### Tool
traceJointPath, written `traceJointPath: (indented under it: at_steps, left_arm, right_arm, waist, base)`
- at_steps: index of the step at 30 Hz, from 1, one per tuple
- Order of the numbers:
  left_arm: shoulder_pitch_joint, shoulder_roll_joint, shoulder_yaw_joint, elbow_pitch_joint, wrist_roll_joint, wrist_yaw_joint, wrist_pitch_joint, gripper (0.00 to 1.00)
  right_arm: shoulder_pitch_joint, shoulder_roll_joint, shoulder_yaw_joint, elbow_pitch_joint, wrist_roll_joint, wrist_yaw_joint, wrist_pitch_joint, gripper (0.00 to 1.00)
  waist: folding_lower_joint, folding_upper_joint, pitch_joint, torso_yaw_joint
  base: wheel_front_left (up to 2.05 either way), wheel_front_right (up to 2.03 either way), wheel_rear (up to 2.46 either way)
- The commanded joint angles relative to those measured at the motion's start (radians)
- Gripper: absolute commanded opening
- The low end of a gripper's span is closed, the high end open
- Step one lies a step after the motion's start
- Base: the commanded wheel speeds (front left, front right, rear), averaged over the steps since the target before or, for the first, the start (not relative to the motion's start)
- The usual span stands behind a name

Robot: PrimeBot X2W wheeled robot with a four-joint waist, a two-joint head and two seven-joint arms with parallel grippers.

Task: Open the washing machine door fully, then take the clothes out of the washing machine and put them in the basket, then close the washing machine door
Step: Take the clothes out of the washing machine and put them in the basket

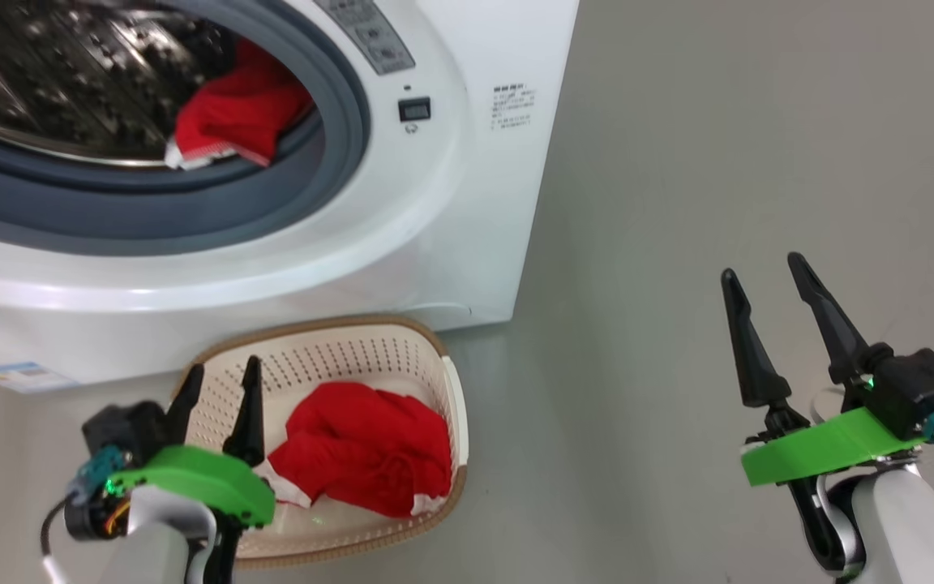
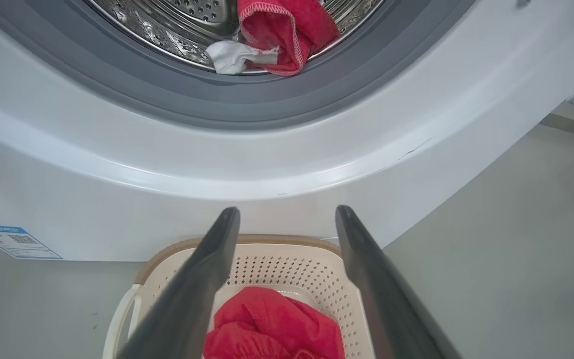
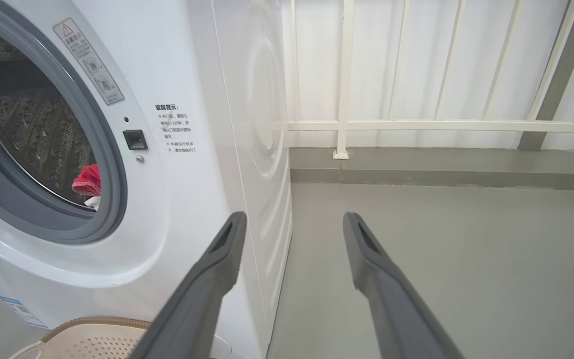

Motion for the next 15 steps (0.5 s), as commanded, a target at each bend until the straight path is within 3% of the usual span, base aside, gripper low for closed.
traceJointPath:
  at_steps: [1, 15]
  left_arm:
    - [0.023, 0.026, 0.037, -0.034, 0.011, 0.007, -0.012, 1.0]
    - [0.196, 0.012, 0.098, -0.293, 0.118, -0.005, -0.012, 1.0]
  right_arm:
    - [0.01, -0.001, 0.015, -0.021, 0.005, 0.006, -0.006, 1.0]
    - [0.084, -0.012, 0.019, -0.015, 0.037, 0.006, -0.006, 1.0]
  waist:
    - [0.0, 0.0, -0.047, 0.01]
    - [0.0, 0.0, -0.168, -0.002]
  base:
    - [0.0, 0.0, 0.0]
    - [0.0, 0.0, 0.0]
